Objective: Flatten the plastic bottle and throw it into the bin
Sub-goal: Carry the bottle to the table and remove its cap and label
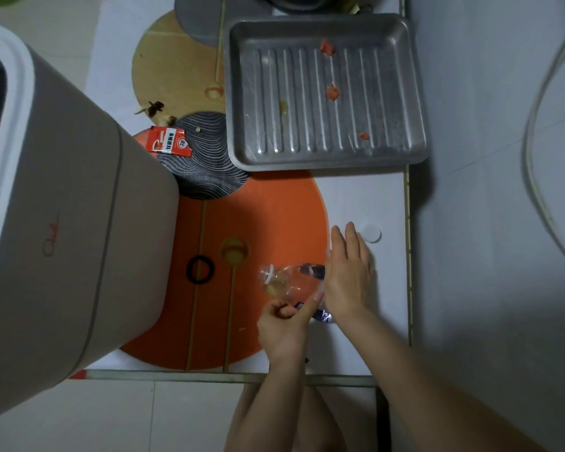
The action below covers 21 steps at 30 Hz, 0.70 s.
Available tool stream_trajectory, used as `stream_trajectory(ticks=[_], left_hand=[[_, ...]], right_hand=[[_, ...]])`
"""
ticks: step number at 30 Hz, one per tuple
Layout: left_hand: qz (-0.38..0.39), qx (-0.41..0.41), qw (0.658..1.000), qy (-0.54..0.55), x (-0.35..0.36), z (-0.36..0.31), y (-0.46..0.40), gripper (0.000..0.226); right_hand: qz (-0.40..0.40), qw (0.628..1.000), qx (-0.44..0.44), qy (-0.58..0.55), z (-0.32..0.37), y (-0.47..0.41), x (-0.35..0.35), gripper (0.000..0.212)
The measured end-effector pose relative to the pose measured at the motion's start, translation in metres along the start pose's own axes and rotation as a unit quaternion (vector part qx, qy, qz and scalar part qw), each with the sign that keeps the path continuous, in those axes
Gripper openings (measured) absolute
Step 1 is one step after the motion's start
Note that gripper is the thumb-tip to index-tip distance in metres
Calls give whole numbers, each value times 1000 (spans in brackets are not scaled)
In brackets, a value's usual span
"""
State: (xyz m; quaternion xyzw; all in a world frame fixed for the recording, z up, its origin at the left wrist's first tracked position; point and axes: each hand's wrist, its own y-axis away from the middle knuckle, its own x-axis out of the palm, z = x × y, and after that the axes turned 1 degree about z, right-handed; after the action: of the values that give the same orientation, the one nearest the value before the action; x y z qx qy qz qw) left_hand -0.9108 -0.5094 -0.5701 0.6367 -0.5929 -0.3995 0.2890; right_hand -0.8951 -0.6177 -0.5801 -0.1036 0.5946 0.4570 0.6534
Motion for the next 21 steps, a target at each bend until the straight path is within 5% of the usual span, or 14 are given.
stream_trajectory(ticks=[9, 13, 21], left_hand=[[77, 22, 997, -7, -2, -26, 3, 23], [107, 59, 992, -36, -13, -43, 3, 28], [186, 87, 977, -59, -25, -55, -4, 36]], right_hand=[[-61, 974, 4, -219, -10, 2, -18, 47], [-90, 982, -27, -161, -43, -14, -44, 56], [-14, 993, -118, 3, -59, -43, -48, 52]])
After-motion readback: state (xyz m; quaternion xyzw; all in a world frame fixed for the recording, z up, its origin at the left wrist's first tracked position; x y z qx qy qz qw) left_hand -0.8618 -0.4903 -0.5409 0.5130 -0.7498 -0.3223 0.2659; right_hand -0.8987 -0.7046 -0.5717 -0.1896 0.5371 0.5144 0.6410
